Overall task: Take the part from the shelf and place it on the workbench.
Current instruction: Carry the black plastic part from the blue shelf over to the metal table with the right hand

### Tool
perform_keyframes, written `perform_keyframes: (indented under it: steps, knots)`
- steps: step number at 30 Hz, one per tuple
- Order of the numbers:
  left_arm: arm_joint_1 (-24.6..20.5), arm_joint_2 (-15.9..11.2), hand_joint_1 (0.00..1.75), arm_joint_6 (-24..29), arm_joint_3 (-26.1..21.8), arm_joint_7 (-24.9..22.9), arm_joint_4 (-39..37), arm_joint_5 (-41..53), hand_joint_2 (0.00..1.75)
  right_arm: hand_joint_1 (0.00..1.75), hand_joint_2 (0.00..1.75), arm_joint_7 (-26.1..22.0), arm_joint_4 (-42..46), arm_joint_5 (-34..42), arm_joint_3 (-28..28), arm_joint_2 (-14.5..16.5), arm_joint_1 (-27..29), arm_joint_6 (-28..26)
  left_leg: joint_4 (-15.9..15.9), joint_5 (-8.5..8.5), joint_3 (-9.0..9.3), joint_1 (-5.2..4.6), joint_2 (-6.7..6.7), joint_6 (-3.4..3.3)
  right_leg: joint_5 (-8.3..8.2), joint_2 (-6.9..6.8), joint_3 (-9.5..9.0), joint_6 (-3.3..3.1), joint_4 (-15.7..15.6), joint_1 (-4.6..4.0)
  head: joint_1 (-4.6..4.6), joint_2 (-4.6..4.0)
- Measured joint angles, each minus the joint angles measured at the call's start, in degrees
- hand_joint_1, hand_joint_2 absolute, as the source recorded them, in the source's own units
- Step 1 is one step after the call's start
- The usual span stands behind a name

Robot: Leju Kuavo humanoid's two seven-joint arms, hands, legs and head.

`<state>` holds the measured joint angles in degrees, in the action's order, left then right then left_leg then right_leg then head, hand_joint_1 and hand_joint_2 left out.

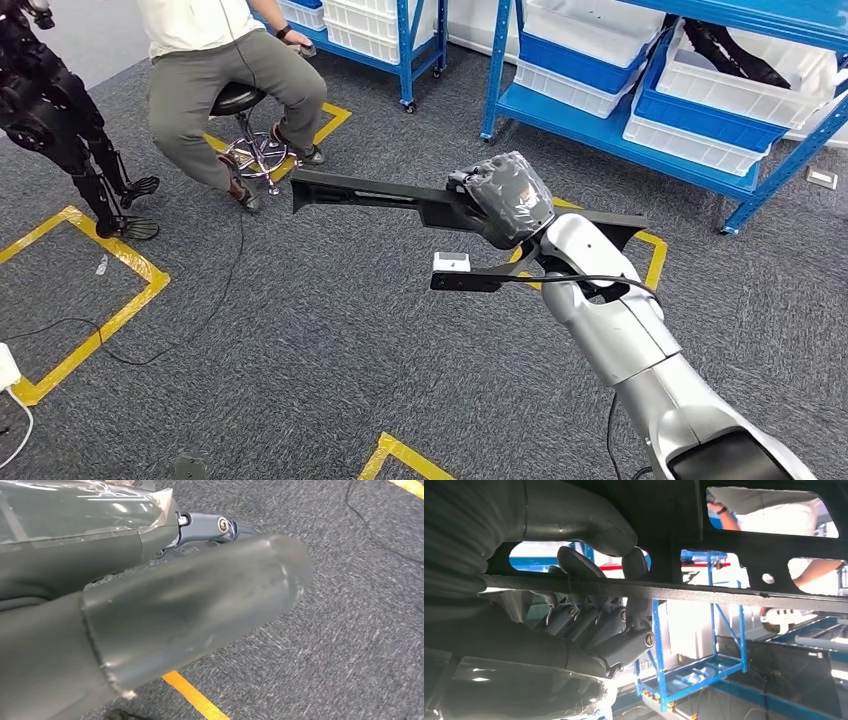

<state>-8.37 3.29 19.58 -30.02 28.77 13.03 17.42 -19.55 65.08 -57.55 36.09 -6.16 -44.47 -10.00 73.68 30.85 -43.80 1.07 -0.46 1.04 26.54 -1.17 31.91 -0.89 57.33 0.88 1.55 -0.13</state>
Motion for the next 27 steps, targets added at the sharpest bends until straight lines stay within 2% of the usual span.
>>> perform_keyframes:
  steps: [1, 2, 4, 6, 8, 10, 12, 14, 15, 16, 17, 19, 21, 23, 24, 25, 27]
  knots:
    - [0.0, 0.0, 0.0, -0.1, 0.0, 0.0, 0.0, 0.1, 0.0, 1.71, 1.75, 0.0, 0.0, 0.0, 0.0, -0.1, 0.3, -0.1, 0.4, -0.32, -0.04, 0.12, 0.16, 0.14, 0.01, -0.35, 0.01, 0.01, 0.0, 0.0, 0.02, 0.0]
    - [-0.1, 0.0, 0.0, -0.2, 0.0, 0.0, 0.0, 0.2, 0.0, 1.71, 1.75, 0.1, 0.1, 0.1, 0.0, -0.2, 0.6, -0.1, -1.4, -1.51, 1.0, 0.26, 0.39, 0.21, 0.02, -0.66, 0.01, 0.03, 0.0, 0.01, 0.01, 0.0]
    - [-0.3, -0.1, 0.0, -0.2, 0.0, -0.3, 0.0, 0.4, 0.0, 1.71, 1.75, 0.1, 0.4, 0.2, -0.1, -0.3, 0.9, -0.3, -9.2, -4.74, 5.25, 0.38, 1.62, 0.2, 0.15, -1.24, 0.05, 0.24, 0.2, -0.15, 0.03, 0.0]
    - [-0.6, -0.1, 0.0, -0.1, 0.0, -0.6, 0.0, 0.6, 0.0, 1.71, 1.75, 0.1, 0.8, 0.3, -0.2, -0.5, 1.0, -0.5, -14.4, -6.22, 7.92, 0.22, 2.37, -0.24, 0.36, -1.73, 0.2, 0.74, 0.3, -0.61, -0.14, 0.0]
    - [-0.8, -0.1, 0.0, 0.0, 0.0, -0.9, 0.0, 0.8, 0.0, 1.71, 1.75, 0.1, 1.1, 0.4, -0.2, -0.6, 1.0, -0.6, -15.1, -6.35, 7.98, -0.12, 1.8, -0.96, 0.41, -2.29, 0.21, 1.28, 0.3, -0.93, -0.39, 0.0]
    - [-0.8, -0.1, 0.0, 0.4, 0.0, -1.2, 0.0, 0.9, 0.0, 1.71, 1.75, 0.3, 1.5, 0.4, -0.2, -0.4, 1.1, -0.5, -15.5, -6.73, 8.0, -0.14, 1.17, -1.81, 0.98, -2.1, 0.67, 1.79, 0.9, -0.88, -0.49, 0.0]
    - [-0.8, -0.1, 0.0, 0.7, 0.0, -1.5, 0.0, 0.8, 0.0, 1.71, 1.75, 0.5, 1.9, 0.3, -0.1, 0.0, 1.0, -0.5, -15.9, -7.09, 8.07, 0.02, 0.63, -2.62, 3.44, -0.67, 2.91, 1.79, 5.5, -0.61, -0.57, 0.0]
    - [-0.8, -0.1, 0.0, 0.9, 0.0, -1.7, 0.0, 0.7, 0.0, 1.71, 1.75, 0.7, 2.1, 0.3, 0.0, 0.3, 1.1, -0.4, -15.9, -7.16, 7.96, -0.02, -0.11, -2.95, 6.59, 0.51, 6.64, 1.56, 13.6, -0.43, -0.62, 0.0]
    - [-0.8, 0.0, 0.0, 1.0, 0.0, -1.7, 0.0, 0.7, 0.0, 1.71, 1.75, 0.8, 2.2, 0.3, 0.1, 0.5, 1.3, -0.4, -15.9, -7.16, 7.94, -0.04, -0.58, -2.96, 7.39, 0.7, 8.07, 1.68, 16.6, -0.41, -0.62, 0.0]
    - [-0.7, 0.0, 0.0, 1.0, 0.0, -1.7, 0.0, 0.7, 0.0, 1.71, 1.75, 0.8, 2.2, 0.3, 0.1, 0.6, 1.4, -0.4, -15.8, -7.17, 7.93, -0.05, -1.12, -2.96, 7.29, 0.83, 8.54, 1.96, 17.5, -0.39, -0.62, 0.0]
    - [-0.7, 0.0, 0.0, 1.0, 0.0, -1.7, 0.0, 0.7, 0.0, 1.71, 1.75, 0.9, 2.2, 0.2, 0.1, 0.7, 1.5, -0.4, -15.8, -7.18, 7.93, -0.05, -1.66, -2.94, 6.34, 0.92, 7.93, 2.31, 16.1, -0.35, -0.63, 0.0]
    - [-0.7, 0.2, 0.0, 1.0, 0.0, -1.8, 0.0, 0.7, 0.0, 1.71, 1.75, 0.9, 2.4, 0.1, 0.1, 0.8, 1.4, -0.4, -15.7, -7.23, 7.93, -0.03, -2.66, -2.81, 3.03, 1.67, 4.36, 2.93, 8.2, -0.13, -0.67, 0.0]
    - [-0.7, 0.2, 0.0, 1.0, 0.0, -1.7, 0.0, 0.7, 0.0, 1.71, 1.75, 0.9, 2.6, -0.1, 0.2, 1.0, 1.2, -0.3, -15.6, -7.3, 7.73, -0.2, -3.41, -2.36, 0.84, 2.59, 1.53, 2.82, 2.0, -0.1, -0.61, 0.0]
    - [-0.6, 0.2, 0.0, 0.9, 0.0, -1.7, 0.0, 0.7, 0.0, 1.71, 1.75, 1.0, 2.6, -0.1, 0.3, 1.3, 1.2, -0.3, -15.7, -7.5, 7.52, -0.28, -3.9, -1.71, 0.36, 2.58, 1.01, 2.24, 0.8, -0.31, -0.57, 0.0]
    - [-0.6, 0.2, 0.0, 0.9, 0.0, -1.7, 0.0, 0.8, 0.0, 1.71, 1.75, 1.0, 2.7, -0.1, 0.3, 1.4, 1.2, -0.3, -15.8, -7.56, 7.41, -0.16, -4.02, -1.39, 0.17, 2.3, 1.0, 1.87, 0.7, -0.1, -0.59, 0.0]
    - [-0.6, 0.2, 0.0, 0.9, 0.0, -1.7, 0.0, 0.9, 0.0, 1.71, 1.75, 1.0, 2.8, -0.1, 0.4, 1.6, 1.2, -0.4, -15.5, -7.28, 7.18, -0.08, -3.7, -1.1, -0.01, 2.04, 0.93, 1.45, 0.5, 0.08, -0.57, 0.0]
    - [-0.8, 0.2, 0.0, 1.0, 0.0, -1.7, 0.0, 1.1, 0.0, 1.71, 1.75, 1.0, 3.1, -0.2, 0.5, 2.1, 1.2, -0.4, -12.0, -4.96, 5.5, 0.03, -2.11, -0.63, -0.32, 1.51, 0.79, 0.53, 0.3, 0.38, -0.34, 0.0]
